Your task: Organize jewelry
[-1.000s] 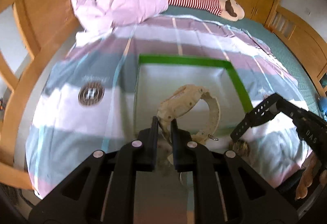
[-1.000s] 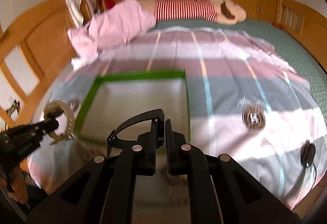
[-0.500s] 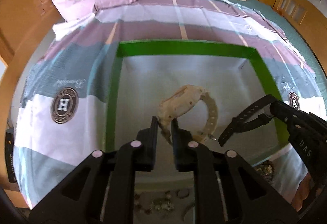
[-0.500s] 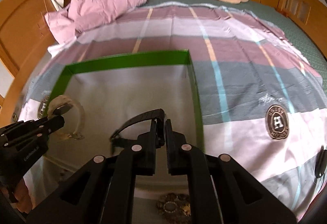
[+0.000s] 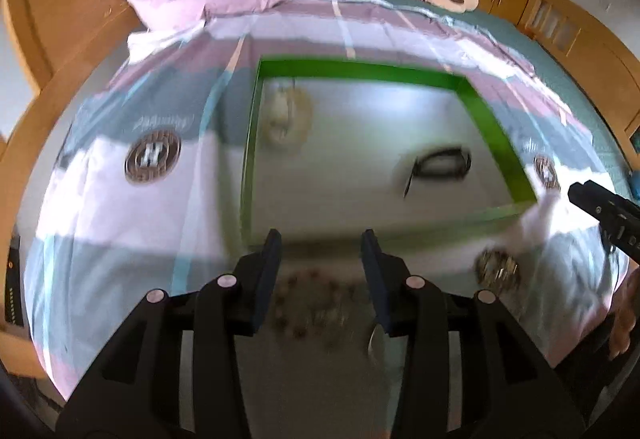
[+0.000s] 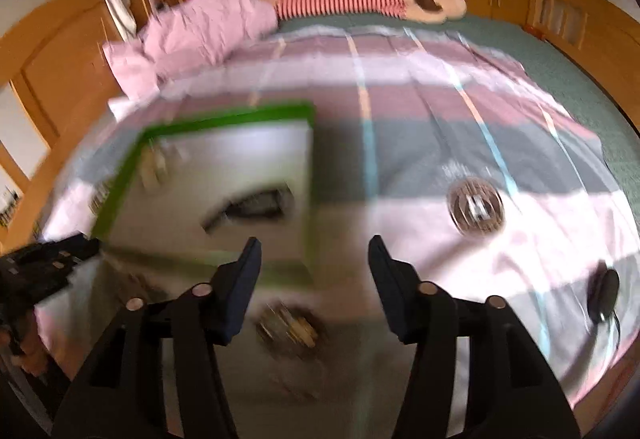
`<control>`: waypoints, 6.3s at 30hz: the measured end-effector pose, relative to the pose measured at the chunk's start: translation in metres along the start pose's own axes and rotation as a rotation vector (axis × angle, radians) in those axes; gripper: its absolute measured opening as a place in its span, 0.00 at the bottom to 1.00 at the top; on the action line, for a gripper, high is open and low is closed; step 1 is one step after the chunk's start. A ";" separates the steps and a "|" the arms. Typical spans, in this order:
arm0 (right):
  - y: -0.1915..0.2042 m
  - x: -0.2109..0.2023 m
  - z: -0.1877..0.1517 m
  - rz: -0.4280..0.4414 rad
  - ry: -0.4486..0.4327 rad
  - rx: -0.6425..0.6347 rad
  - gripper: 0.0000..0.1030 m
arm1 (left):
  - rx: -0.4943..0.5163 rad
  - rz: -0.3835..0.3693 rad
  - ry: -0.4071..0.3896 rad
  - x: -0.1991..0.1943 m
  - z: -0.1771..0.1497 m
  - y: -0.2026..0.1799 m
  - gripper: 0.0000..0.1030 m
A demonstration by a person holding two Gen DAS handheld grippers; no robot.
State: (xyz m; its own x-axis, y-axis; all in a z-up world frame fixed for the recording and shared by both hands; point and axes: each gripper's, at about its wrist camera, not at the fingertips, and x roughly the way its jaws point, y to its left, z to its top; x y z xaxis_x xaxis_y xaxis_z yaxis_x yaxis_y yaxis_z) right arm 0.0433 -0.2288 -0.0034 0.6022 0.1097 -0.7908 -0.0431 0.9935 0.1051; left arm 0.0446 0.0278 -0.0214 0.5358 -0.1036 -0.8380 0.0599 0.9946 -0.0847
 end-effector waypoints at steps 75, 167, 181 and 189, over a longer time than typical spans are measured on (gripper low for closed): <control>0.005 0.038 -0.089 0.163 0.159 -0.016 0.55 | 0.066 -0.021 0.092 0.028 -0.093 -0.042 0.61; 0.017 0.063 -0.063 0.075 0.100 -0.079 0.25 | 0.122 0.015 0.076 0.035 -0.089 -0.068 0.58; 0.027 0.008 -0.041 0.093 -0.017 -0.111 0.25 | 0.133 0.015 -0.030 -0.007 -0.062 -0.067 0.58; 0.039 -0.031 0.013 0.135 -0.122 -0.105 0.25 | 0.140 0.035 -0.144 -0.038 0.000 -0.054 0.58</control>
State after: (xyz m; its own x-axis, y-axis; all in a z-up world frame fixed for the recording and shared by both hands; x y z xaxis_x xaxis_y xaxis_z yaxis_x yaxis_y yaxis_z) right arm 0.0332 -0.1939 0.0335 0.6773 0.2438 -0.6941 -0.2091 0.9684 0.1362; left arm 0.0207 -0.0224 0.0148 0.6537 -0.0782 -0.7527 0.1498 0.9883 0.0274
